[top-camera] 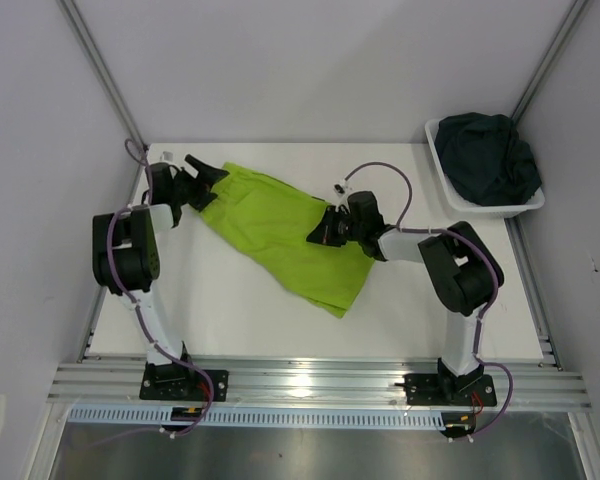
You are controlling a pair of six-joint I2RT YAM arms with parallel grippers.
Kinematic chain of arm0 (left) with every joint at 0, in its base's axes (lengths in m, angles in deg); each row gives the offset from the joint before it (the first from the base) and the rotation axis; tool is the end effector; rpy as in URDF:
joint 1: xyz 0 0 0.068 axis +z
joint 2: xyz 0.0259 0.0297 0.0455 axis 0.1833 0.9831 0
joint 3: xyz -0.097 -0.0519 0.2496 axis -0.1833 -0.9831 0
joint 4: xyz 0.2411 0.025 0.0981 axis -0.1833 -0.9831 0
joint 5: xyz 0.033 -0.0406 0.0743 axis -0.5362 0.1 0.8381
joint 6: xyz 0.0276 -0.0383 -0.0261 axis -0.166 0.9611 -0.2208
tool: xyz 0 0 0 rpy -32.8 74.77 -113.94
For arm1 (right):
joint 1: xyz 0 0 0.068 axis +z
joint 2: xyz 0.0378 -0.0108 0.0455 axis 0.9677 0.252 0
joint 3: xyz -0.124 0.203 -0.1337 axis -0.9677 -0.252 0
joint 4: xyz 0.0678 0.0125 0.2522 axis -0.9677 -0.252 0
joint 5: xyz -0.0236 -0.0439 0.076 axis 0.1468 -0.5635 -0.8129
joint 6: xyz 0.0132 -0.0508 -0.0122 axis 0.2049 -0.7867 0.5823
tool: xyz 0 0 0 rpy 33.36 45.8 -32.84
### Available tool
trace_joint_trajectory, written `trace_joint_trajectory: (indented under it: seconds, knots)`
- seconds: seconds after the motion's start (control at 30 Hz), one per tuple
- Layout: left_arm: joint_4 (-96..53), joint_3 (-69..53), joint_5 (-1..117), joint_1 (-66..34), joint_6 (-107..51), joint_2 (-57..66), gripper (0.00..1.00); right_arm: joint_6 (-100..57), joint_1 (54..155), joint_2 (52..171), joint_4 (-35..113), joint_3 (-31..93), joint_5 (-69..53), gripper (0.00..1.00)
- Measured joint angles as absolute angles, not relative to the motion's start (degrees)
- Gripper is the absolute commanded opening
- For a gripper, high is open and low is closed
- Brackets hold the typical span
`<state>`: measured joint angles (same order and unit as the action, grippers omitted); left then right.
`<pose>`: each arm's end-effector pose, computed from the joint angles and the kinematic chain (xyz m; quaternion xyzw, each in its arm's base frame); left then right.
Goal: Fold and stack the shorts
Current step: Fold the shorts
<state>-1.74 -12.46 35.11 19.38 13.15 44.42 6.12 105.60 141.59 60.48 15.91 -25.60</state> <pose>0.4345 0.0488 0.1657 -0.2918 0.7745 -0.4003 0.3934 0.3463 0.2191 0.1562 -0.0816 0.8462 0.4236 0.3129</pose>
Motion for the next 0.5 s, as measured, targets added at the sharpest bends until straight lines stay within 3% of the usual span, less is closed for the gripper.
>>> trace_joint_trajectory:
  seconds: [0.2, 0.23, 0.27, 0.33, 0.5]
  knots:
    - [-8.17, -16.72, 37.54, 19.32, 10.02, 29.91, 0.99, 2.21, 109.18, 142.29, 57.79, 19.41, -26.41, 0.35]
    - [-8.71, -17.42, 38.15, 19.34, 9.61, 27.33, 0.99, 1.27, 110.12, 142.66, 56.59, 20.81, -26.15, 0.49]
    - [-9.09, -18.40, 38.83, 19.43, 9.17, 25.01, 0.99, -0.04, 111.19, 143.21, 55.17, 22.56, -25.65, 0.54]
    - [-9.20, -21.00, 39.64, 19.67, 8.27, 21.29, 0.99, -2.75, 113.49, 143.91, 52.31, 25.64, -24.12, 0.61]
    - [-10.68, -26.93, 41.58, 20.43, 6.90, 19.87, 0.99, -9.48, 119.04, 144.83, 41.69, 33.55, -16.32, 0.64]
